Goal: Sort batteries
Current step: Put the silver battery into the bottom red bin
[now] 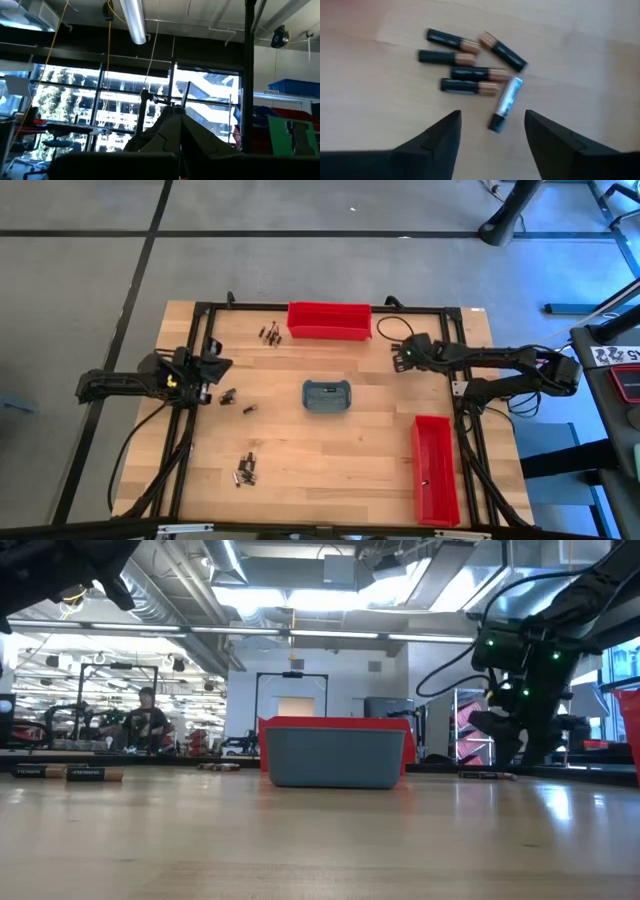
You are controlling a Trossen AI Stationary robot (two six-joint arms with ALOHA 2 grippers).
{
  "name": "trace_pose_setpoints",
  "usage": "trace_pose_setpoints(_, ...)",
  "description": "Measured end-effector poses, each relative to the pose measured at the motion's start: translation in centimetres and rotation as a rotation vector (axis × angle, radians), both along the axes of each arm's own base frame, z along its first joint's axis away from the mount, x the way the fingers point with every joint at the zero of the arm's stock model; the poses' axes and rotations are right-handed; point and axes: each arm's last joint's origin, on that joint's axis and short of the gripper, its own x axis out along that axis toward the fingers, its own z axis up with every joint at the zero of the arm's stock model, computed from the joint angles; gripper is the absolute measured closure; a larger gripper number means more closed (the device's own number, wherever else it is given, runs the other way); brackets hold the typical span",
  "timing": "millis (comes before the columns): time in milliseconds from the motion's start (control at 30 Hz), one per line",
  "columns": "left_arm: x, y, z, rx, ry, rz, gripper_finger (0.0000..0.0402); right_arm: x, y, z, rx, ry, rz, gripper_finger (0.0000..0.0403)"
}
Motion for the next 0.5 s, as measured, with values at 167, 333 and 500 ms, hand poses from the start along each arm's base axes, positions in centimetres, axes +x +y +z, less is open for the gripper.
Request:
trace_pose_setpoints(167, 0.1, 0.0, -0.2, -0.017, 0.021, -0.01, 0.04, -0.8, 0.4, -1.0, 0.013, 0.026, -0.018, 0.0246)
trace_pose_setpoints(333, 0.1, 0.0, -0.2, -0.013, 0.024, -0.007, 0.04, -1.4, 0.7, -1.9, -0.006, 0.024, -0.039, 0.0291)
trace_pose_setpoints(500, 0.2, 0.0, -0.4, 0.01, 0.053, 0.007, 0.04, -1.6, 0.8, -2.3, -0.018, 0.017, -0.038, 0.0343)
